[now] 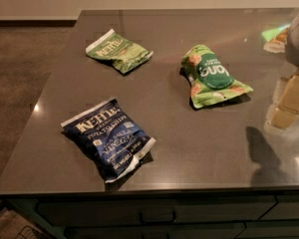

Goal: Move blue chip bag near green rice chip bag

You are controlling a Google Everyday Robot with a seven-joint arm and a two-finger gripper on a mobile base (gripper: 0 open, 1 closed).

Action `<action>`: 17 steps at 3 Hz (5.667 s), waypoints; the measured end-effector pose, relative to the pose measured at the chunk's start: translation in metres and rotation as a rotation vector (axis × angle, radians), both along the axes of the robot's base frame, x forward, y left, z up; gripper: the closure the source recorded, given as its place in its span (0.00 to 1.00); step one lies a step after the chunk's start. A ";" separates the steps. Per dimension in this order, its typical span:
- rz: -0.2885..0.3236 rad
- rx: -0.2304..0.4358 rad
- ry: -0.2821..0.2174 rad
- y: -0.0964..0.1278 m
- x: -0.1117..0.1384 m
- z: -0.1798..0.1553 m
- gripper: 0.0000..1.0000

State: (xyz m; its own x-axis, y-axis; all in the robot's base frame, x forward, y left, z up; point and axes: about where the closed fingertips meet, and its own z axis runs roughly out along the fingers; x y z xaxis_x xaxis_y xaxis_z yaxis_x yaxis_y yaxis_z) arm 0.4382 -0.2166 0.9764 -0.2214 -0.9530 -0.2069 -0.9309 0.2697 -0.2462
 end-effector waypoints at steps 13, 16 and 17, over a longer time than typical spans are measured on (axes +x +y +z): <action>0.501 0.069 0.093 0.274 -0.003 -0.129 0.64; 0.370 0.218 -0.001 0.242 0.039 -0.053 1.00; 0.304 0.241 -0.066 0.227 0.073 -0.026 1.00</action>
Offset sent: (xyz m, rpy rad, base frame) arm 0.0039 0.0042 -0.0008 0.0173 0.0508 0.0139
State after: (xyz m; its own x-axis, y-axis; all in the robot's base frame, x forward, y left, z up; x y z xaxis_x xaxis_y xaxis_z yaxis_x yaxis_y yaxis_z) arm 0.5107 0.0101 0.9501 0.0844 -0.8955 -0.4369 -0.9616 0.0417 -0.2712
